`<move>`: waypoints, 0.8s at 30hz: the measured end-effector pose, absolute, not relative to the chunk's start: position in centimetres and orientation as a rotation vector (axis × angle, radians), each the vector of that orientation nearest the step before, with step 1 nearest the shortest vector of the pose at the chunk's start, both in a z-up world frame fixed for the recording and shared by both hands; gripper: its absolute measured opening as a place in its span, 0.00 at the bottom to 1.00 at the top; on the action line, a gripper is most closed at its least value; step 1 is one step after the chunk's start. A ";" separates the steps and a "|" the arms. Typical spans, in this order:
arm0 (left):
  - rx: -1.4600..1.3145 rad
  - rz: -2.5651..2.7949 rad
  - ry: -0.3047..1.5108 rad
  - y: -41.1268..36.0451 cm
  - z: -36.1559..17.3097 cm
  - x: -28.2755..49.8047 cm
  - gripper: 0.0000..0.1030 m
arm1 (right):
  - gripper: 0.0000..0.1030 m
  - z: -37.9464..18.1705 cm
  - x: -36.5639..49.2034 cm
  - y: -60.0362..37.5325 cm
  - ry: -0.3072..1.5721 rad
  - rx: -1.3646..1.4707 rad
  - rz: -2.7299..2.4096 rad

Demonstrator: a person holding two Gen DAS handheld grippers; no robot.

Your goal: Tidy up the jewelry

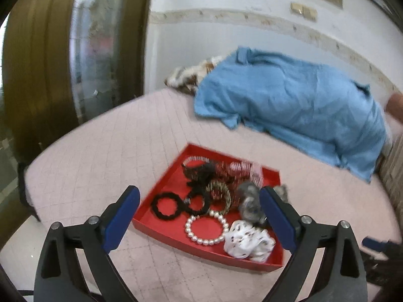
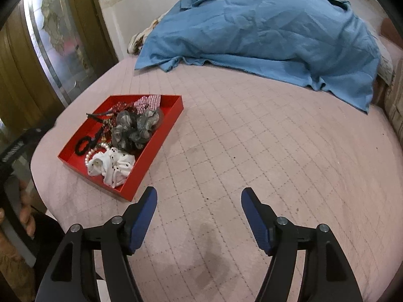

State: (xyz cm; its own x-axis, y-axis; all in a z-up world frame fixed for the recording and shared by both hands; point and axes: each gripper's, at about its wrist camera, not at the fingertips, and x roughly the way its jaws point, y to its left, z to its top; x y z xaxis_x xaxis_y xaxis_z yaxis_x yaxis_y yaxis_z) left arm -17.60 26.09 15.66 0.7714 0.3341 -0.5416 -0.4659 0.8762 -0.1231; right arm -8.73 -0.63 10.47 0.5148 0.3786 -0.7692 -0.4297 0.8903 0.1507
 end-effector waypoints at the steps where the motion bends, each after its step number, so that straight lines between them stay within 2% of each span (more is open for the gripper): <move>1: -0.244 0.471 0.504 25.6 16.9 -18.3 0.95 | 0.72 10.6 -8.8 -0.9 0.901 -0.057 0.486; 5: -0.175 0.563 0.396 23.5 20.4 -20.5 1.00 | 0.75 11.5 -9.6 -2.4 0.856 -0.025 0.480; 11: -0.134 0.564 0.274 20.3 24.6 -23.0 1.00 | 0.76 12.4 -10.5 -4.3 0.809 0.011 0.482; 18: -0.048 0.559 0.235 15.9 26.6 -23.3 1.00 | 0.80 14.3 -11.6 -6.1 0.726 0.034 0.481; 24: -0.051 0.455 0.293 13.8 25.9 -23.1 1.00 | 0.82 15.6 -12.9 -7.3 0.656 0.040 0.477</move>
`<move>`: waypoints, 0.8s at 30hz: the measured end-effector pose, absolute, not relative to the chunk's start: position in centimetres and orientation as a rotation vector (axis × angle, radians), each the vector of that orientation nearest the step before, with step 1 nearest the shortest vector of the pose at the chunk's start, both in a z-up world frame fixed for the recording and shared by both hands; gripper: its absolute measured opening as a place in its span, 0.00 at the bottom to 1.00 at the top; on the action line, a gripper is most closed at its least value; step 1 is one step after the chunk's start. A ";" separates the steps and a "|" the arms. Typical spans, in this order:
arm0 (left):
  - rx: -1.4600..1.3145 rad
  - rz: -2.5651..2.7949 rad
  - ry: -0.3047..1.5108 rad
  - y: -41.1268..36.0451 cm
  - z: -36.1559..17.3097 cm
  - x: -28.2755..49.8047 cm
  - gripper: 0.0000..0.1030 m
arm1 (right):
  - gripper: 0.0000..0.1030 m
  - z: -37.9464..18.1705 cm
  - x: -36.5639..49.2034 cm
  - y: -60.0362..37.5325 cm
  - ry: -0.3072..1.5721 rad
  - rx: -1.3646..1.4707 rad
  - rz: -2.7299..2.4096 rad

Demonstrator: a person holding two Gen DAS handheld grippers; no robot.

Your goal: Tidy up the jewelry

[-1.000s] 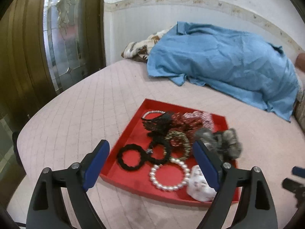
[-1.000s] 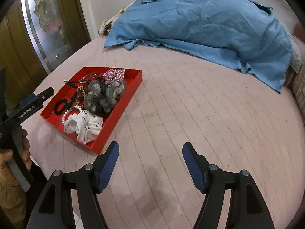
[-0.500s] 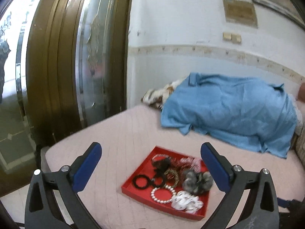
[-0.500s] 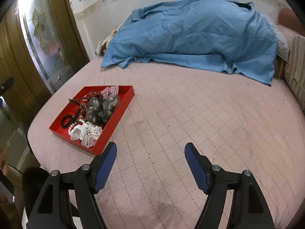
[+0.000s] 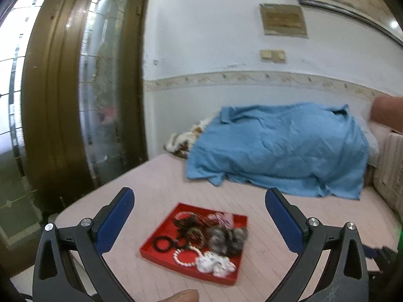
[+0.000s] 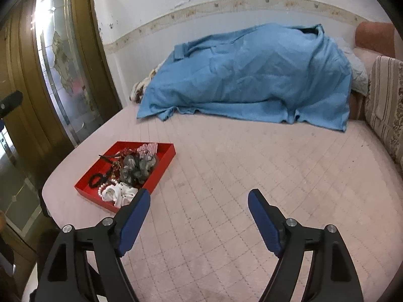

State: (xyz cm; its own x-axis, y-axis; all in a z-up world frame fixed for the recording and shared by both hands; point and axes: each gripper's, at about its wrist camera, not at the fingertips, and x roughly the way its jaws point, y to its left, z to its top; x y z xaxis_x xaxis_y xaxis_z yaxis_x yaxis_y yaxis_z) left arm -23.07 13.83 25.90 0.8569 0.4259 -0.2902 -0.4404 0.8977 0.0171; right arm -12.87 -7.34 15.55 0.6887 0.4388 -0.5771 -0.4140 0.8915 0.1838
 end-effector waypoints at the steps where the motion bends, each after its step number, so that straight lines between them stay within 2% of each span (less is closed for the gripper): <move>1: -0.047 0.438 0.312 13.5 25.6 -22.9 1.00 | 0.83 15.6 -13.0 -7.3 0.650 0.036 0.474; 7: -0.009 0.407 0.408 12.5 23.5 -22.3 1.00 | 0.84 15.0 -13.4 -7.6 0.654 0.038 0.465; 17: -0.111 0.410 0.684 15.1 16.9 -20.2 1.00 | 0.86 13.7 -13.6 -6.4 0.686 0.003 0.458; 24: -0.118 0.450 0.772 16.1 14.2 -19.4 1.00 | 0.86 12.0 -13.2 -5.0 0.737 -0.036 0.466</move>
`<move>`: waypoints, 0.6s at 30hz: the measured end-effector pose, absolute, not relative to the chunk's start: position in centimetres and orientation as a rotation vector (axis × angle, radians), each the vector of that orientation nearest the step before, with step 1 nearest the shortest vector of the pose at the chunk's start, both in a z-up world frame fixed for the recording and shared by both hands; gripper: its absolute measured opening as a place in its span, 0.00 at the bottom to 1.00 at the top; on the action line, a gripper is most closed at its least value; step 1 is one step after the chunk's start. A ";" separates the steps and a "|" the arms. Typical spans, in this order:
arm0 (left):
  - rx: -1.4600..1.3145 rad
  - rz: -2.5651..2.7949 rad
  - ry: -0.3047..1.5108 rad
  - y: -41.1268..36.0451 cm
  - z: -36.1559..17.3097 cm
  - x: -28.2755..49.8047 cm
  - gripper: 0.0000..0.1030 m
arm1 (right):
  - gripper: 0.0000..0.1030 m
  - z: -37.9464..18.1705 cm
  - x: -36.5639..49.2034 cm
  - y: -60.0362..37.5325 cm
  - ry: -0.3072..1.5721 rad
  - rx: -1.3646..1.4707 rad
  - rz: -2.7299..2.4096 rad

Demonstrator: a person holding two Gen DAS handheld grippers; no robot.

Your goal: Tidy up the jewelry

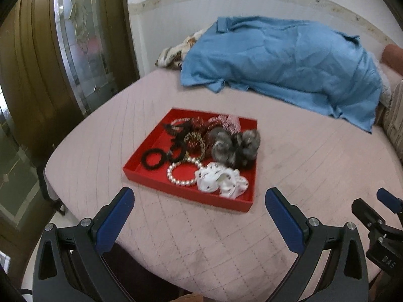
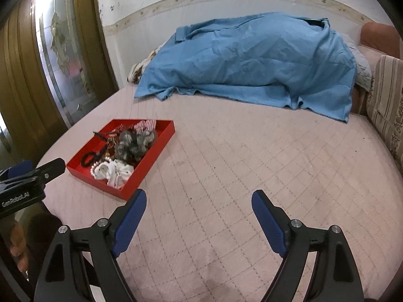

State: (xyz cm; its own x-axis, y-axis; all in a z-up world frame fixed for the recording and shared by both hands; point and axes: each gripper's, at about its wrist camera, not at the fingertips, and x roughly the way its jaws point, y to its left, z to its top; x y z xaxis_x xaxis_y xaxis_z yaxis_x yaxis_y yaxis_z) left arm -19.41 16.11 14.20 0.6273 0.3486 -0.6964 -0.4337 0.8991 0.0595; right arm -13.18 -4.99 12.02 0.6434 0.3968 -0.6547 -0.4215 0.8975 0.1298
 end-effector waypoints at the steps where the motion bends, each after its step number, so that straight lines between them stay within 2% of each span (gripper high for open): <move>1: -0.124 0.452 0.786 16.3 13.8 -19.3 1.00 | 0.86 11.9 -13.2 -4.9 0.740 -0.043 0.466; 18: -0.162 0.447 0.879 17.0 11.2 -18.7 1.00 | 0.87 10.0 -12.9 -4.2 0.796 -0.083 0.448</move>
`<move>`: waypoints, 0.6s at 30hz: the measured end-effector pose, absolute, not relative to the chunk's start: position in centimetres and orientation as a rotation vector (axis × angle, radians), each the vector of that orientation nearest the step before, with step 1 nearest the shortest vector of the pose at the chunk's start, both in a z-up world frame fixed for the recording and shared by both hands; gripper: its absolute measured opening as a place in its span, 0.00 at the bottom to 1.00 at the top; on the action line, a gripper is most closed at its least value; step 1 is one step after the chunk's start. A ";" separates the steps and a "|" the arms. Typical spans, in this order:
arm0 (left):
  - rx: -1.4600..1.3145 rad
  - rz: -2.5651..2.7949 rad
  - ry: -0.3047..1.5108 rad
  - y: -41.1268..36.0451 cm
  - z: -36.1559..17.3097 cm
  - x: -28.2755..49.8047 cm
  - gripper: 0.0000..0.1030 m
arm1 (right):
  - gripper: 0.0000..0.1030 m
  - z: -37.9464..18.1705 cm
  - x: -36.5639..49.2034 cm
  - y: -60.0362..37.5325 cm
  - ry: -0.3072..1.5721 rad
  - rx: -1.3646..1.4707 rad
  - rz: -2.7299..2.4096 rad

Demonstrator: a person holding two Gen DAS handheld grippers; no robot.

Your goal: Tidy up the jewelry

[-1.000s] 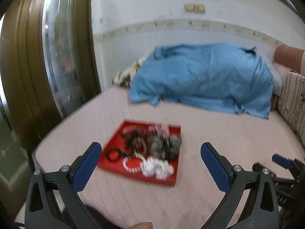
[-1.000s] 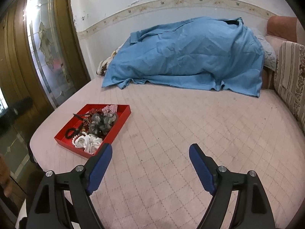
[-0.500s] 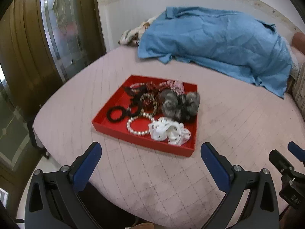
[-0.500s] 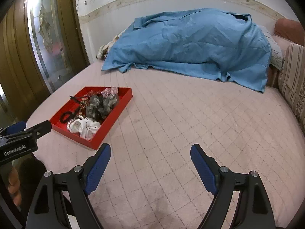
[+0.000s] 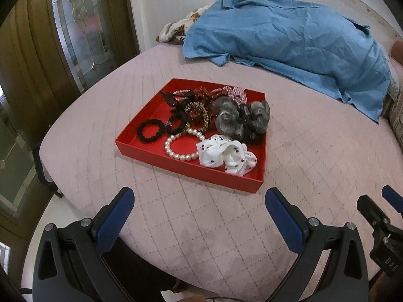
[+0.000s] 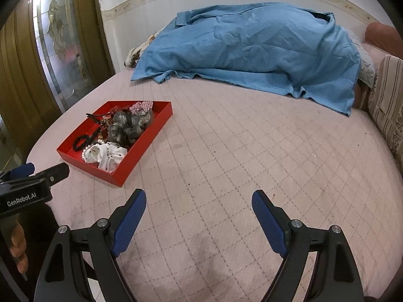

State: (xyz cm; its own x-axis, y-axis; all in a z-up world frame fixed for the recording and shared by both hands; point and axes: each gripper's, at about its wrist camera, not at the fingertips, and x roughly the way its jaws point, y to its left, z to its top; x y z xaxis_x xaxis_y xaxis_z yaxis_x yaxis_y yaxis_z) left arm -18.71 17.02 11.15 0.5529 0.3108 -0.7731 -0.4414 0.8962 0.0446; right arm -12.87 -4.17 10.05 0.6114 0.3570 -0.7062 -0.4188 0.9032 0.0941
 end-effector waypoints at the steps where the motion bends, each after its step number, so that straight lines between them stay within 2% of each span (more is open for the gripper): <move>1: -0.160 0.442 0.884 16.9 11.0 -18.7 1.00 | 0.87 10.1 -12.8 -4.2 0.795 -0.084 0.447; 18: -0.152 0.410 0.906 16.2 10.3 -18.7 1.00 | 0.88 9.6 -12.8 -4.1 0.800 -0.101 0.445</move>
